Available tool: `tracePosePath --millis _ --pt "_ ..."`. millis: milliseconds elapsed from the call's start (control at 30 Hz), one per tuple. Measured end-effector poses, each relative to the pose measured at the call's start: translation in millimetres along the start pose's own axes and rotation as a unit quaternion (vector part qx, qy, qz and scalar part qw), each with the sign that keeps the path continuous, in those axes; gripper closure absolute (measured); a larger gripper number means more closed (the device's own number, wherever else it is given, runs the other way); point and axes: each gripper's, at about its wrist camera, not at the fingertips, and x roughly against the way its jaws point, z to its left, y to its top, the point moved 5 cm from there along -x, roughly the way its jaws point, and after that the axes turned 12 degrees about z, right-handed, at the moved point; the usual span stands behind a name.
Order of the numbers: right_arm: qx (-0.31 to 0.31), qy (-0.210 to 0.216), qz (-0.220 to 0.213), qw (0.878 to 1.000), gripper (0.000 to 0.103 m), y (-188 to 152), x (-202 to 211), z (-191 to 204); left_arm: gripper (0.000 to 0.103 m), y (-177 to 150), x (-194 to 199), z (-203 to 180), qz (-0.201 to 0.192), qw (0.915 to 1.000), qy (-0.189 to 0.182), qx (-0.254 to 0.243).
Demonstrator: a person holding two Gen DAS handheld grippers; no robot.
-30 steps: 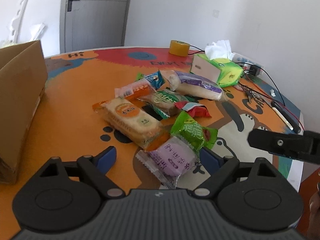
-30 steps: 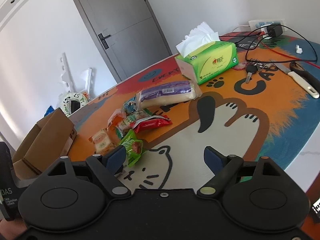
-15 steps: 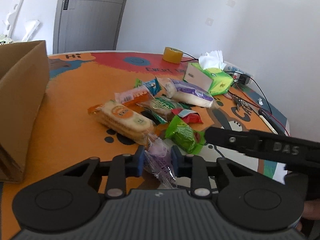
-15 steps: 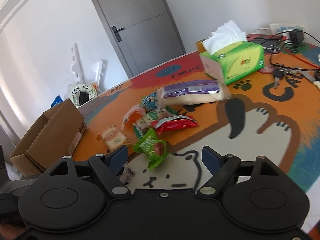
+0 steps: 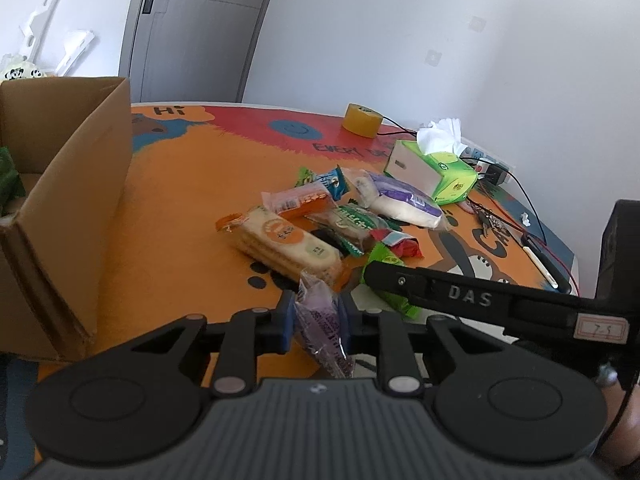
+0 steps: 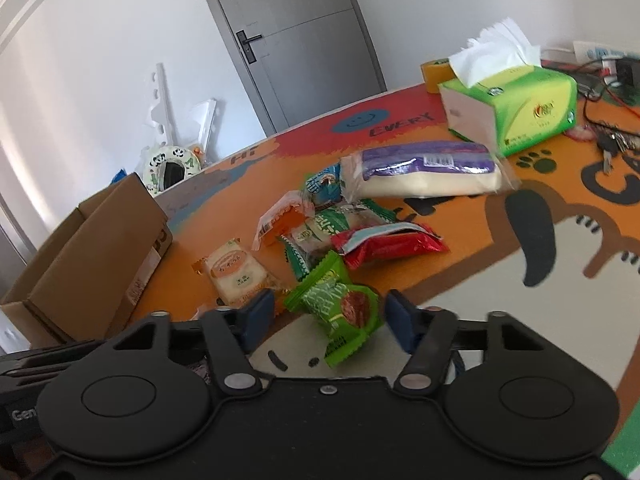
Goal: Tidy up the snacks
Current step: 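Grasp the green packet with the right tool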
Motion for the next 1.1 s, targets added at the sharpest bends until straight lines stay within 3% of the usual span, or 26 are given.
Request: tracePosePath --millis 33,100,400,567,633,700,867,1100 --pt "0.003 -0.003 0.002 1.000 0.069 0 -1 1 0.080 0 0 1 0.001 1.0000 0.002 0.001" --pt "0.002 -0.001 0.004 1.000 0.073 -1 -1 0 0.078 -1 -1 1 0.004 0.9999 0.011 0.001" --pt "0.004 0.006 0.002 1.000 0.074 -20 16 -2 0.058 -6 -15 -3 0.011 0.9994 0.030 -0.010" --pt "0.000 0.005 0.000 1.000 0.075 -26 22 -3 0.056 -10 -19 -15 0.003 0.9977 0.054 -0.041" --pt "-0.004 0.007 -0.001 1.000 0.075 -27 24 -5 0.057 -12 -21 -18 0.003 0.9963 0.062 -0.059" --pt "-0.005 0.005 -0.001 1.000 0.075 -28 26 -6 0.067 -13 -21 -20 0.004 0.9959 0.059 -0.068" --pt "-0.011 0.004 -0.001 1.000 0.075 -29 29 -6 0.072 -12 -16 -17 0.011 0.9981 0.037 -0.048" --pt "-0.010 0.010 -0.017 1.000 0.075 -24 40 0 0.083 -6 4 -20 -0.010 0.9985 0.027 -0.046"
